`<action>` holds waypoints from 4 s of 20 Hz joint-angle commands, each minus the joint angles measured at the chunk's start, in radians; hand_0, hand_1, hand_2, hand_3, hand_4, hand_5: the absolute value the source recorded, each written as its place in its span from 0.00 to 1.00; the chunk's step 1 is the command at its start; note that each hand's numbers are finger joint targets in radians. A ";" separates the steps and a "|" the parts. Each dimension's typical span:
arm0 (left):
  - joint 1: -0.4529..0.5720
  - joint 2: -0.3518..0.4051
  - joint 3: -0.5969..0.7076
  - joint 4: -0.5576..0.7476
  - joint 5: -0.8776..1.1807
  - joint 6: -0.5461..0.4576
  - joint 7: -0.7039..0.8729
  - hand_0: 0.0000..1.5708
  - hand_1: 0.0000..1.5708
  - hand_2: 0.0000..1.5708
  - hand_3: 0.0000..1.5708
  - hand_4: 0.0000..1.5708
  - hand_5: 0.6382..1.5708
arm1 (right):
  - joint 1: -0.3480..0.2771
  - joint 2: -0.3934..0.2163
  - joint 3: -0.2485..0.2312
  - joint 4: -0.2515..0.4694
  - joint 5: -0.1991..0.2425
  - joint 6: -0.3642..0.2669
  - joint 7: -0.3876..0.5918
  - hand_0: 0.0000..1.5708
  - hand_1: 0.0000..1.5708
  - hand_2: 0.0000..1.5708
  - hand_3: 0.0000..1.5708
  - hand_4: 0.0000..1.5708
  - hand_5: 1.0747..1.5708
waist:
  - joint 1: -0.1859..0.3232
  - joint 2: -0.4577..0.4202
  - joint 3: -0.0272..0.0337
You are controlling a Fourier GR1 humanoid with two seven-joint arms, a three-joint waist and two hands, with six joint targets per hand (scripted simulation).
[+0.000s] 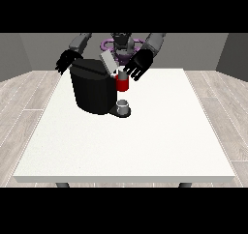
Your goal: Insert the coffee pod into the coffee machine and close the lid
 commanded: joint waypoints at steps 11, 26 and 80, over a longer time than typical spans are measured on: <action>-0.020 0.005 -0.023 -0.012 -0.049 0.019 -0.021 0.68 0.68 0.71 0.61 0.23 1.00 | -0.036 0.000 -0.017 0.015 0.001 -0.016 -0.034 0.00 0.00 0.00 0.00 0.30 1.00 | 0.015 0.033 -0.0019; 0.039 -0.010 -0.076 -0.018 -0.101 -0.046 -0.057 0.00 0.00 0.00 0.00 0.00 1.00 | 0.036 0.009 -0.022 0.058 -0.008 -0.019 -0.067 0.00 0.00 0.00 0.00 0.24 1.00 | 0.054 -0.031 -0.0018; 0.801 -0.448 0.077 -0.555 0.607 -0.146 0.039 0.00 0.00 0.00 0.00 0.00 1.00 | -0.055 -0.156 -0.061 0.142 -0.047 0.213 0.048 0.00 0.00 0.00 0.00 0.00 1.00 | 0.502 -0.384 -0.0017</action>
